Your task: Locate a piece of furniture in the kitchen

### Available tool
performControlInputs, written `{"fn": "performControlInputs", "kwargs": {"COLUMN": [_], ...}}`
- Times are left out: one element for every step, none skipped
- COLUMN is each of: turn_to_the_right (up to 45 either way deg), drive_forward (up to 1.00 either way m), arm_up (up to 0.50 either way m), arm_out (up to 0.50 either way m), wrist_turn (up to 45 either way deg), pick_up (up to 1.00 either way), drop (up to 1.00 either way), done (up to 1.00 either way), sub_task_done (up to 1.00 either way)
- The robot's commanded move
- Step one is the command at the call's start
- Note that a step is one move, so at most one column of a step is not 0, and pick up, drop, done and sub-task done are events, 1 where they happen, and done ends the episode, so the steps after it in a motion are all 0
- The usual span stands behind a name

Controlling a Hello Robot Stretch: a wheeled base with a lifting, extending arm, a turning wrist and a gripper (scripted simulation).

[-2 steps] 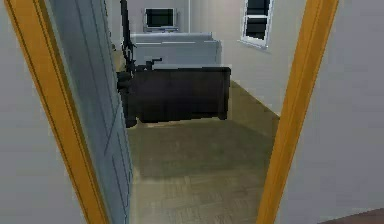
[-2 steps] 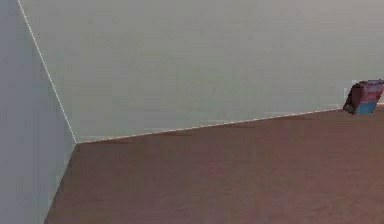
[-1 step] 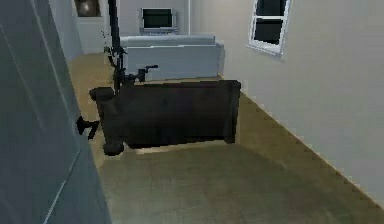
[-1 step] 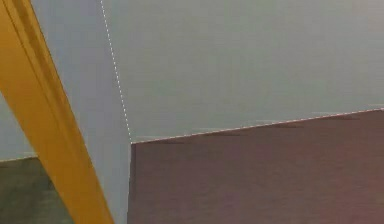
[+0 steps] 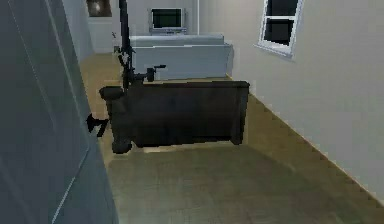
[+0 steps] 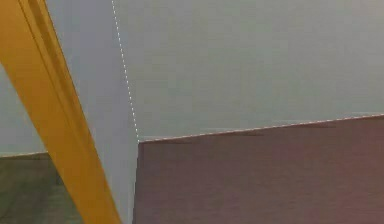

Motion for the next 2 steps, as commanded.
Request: {"fn": "performControlInputs", "kwargs": {"turn_to_the_right": [33.0, 0.0], "drive_forward": [0.00, 0.20], "arm_up": [0.00, 0.00], "arm_out": [0.00, 0.00], "wrist_turn": [0.0, 0.0], "pick_up": [0.00, 0.00], "drop": [0.00, 0.00], "done": [0.00, 0.00], "sub_task_done": [0.00, 0.00]}}
